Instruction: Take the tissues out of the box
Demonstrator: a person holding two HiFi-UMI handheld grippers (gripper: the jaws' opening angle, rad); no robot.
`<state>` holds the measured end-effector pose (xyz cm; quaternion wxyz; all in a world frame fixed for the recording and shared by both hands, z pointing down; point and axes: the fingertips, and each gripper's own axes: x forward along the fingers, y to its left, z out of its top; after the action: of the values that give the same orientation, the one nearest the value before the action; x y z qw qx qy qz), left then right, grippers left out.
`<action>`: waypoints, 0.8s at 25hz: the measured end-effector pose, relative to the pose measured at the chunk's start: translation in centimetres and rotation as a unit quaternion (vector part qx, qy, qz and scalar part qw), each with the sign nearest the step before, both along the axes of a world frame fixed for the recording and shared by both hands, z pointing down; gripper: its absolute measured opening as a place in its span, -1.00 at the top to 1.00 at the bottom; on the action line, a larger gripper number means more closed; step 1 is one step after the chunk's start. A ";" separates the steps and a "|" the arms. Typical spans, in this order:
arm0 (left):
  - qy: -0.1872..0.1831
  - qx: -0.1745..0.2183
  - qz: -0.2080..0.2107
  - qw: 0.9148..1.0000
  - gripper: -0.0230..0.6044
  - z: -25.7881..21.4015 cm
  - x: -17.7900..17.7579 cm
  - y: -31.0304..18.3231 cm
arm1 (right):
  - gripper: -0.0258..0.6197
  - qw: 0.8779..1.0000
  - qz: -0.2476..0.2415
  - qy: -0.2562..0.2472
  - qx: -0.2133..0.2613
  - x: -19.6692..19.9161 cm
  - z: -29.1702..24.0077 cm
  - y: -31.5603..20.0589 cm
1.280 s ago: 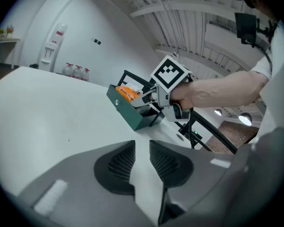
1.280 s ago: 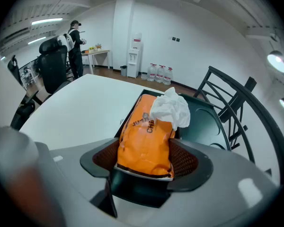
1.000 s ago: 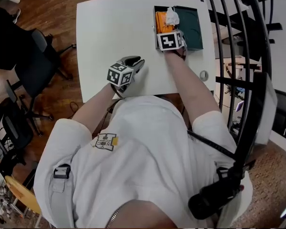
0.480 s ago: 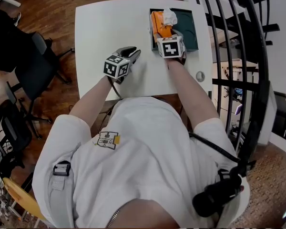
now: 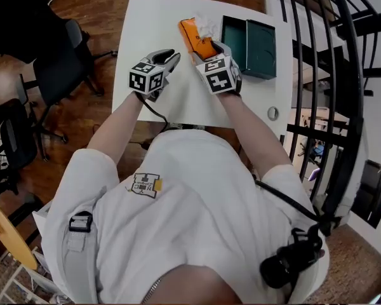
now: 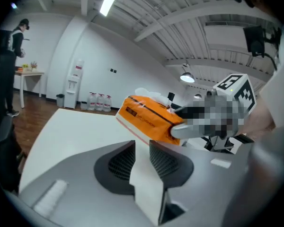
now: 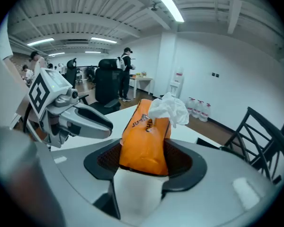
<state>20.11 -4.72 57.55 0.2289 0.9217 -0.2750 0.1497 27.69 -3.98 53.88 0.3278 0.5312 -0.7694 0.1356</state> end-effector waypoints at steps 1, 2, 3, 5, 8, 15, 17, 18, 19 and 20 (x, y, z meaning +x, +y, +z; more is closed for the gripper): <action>-0.005 -0.004 -0.016 1.000 0.63 0.3 -1.5 0.2 | 0.12 1.000 -0.019 -0.001 -0.008 -1.4 0.7 0.4; -0.010 -0.008 -0.033 0.999 0.63 0.7 -3.0 0.6 | 0.12 0.999 -0.036 -0.002 -0.016 -2.8 1.5 0.8; -0.015 -0.014 -0.049 0.999 0.63 1.2 -4.6 1.0 | 0.12 0.998 -0.053 -0.002 -0.025 -4.1 2.4 1.2; -0.023 -0.029 -0.078 0.996 0.63 2.6 -7.9 2.0 | 0.12 0.996 -0.079 0.002 -0.045 -6.9 4.6 2.1; -0.036 -0.057 -0.111 0.992 0.63 5.4 -11.5 3.7 | 0.11 0.991 -0.104 0.024 -0.085 -9.5 8.7 3.4; -0.049 -0.097 -0.126 0.986 0.63 8.6 -13.2 6.6 | -0.07 0.989 -0.116 0.022 -0.088 -10.1 10.4 4.1; -0.037 -0.100 -0.118 0.987 0.63 8.5 -12.9 7.2 | -0.07 0.992 -0.107 0.002 -0.073 -9.9 9.3 4.5; -0.029 -0.102 -0.114 0.988 0.63 8.4 -12.7 7.6 | -0.06 0.993 -0.102 -0.010 -0.064 -9.6 8.7 5.0; -0.020 -0.102 -0.110 0.988 0.63 8.3 -12.4 7.9 | -0.03 0.993 -0.097 -0.022 -0.057 -9.2 8.2 5.6; -0.012 -0.102 -0.108 0.989 0.63 8.1 -12.1 8.0 | -0.02 0.994 -0.092 -0.032 -0.050 -8.6 7.6 6.1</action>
<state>8.06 3.26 65.64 0.3333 0.8569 -0.3584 0.1620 19.05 2.10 61.53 0.3405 0.4368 -0.8171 0.1604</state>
